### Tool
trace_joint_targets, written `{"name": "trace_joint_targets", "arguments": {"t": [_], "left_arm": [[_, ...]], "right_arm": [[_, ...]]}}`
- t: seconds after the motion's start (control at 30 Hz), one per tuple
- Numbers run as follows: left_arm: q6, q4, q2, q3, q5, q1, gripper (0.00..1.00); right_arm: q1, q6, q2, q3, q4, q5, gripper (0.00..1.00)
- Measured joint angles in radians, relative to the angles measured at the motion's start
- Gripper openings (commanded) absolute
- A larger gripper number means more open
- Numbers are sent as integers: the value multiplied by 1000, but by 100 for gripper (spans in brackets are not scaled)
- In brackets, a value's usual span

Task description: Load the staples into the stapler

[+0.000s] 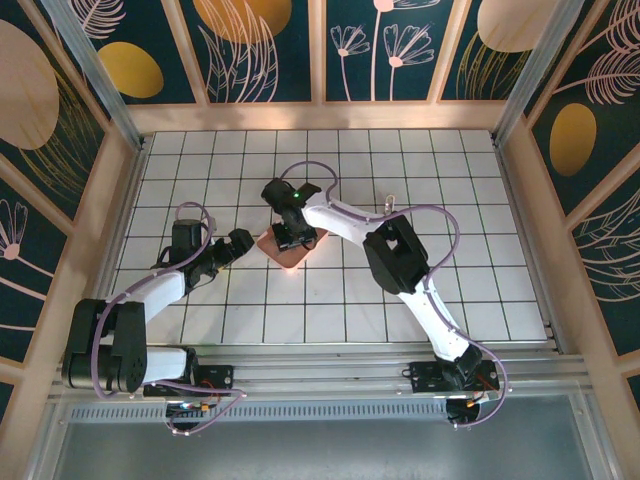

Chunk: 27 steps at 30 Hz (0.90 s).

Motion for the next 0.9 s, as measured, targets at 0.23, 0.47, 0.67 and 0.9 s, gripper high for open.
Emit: {"name": "trace_joint_targets", "arguments": {"t": [0.23, 0.47, 0.67, 0.9], "left_arm": [[0, 0, 4, 0, 0, 0, 99], [0, 0, 4, 1, 0, 0, 98], [0, -6, 4, 16, 0, 0, 98], [0, -8, -16, 30, 5, 0, 96]], "right_arm": [[5, -4, 12, 5, -1, 26, 24], [8, -6, 13, 5, -1, 52, 19], [12, -3, 13, 5, 0, 68, 19], [11, 5, 4, 4, 27, 91, 18]]}}
